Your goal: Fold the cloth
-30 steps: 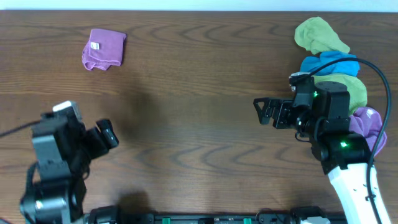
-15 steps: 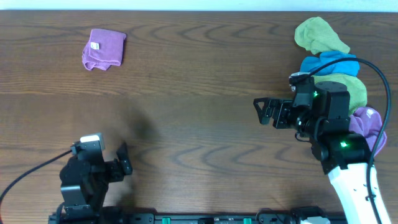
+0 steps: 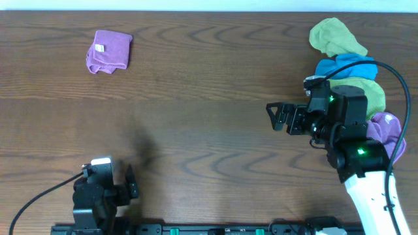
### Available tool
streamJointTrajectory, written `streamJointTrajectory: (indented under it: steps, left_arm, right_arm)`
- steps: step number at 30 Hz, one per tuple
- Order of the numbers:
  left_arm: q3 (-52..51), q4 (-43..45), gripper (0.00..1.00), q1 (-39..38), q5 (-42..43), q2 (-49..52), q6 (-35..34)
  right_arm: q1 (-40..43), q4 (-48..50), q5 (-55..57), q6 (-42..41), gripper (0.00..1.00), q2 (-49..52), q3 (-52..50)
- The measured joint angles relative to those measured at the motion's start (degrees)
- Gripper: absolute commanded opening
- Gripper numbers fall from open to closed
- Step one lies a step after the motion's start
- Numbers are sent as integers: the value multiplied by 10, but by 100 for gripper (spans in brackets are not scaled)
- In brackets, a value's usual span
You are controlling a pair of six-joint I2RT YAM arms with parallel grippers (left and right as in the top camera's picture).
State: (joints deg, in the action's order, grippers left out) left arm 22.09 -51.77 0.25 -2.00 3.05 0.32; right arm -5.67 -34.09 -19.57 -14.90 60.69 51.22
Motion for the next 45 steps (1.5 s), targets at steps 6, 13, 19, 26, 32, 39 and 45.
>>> streamJointTrajectory:
  steps: [6, 13, 19, 26, 32, 39, 45]
  left_arm:
    - [0, -35, 95, 0, -4, -22, 0]
    - [-2, -37, 95, 0, -15, -23, 0]
    - [-7, -37, 95, 0, -15, -23, 0]
    - [-7, -37, 95, 0, -15, -23, 0]
    - [-7, -37, 95, 0, -15, -23, 0]
    - [-7, -37, 95, 0, -15, -23, 0]
    - [-7, -37, 95, 0, -15, -24, 0]
  right_arm:
    - [0, 0, 0, 0, 99, 0, 0]
    - [0, 0, 0, 0, 99, 0, 0]
    - [0, 0, 0, 0, 99, 0, 0]
    - [0, 0, 0, 0, 99, 0, 0]
    - [0, 0, 0, 0, 99, 0, 0]
    - [0, -73, 6, 0, 99, -22, -1]
    - [0, -92, 89, 24, 99, -114, -33]
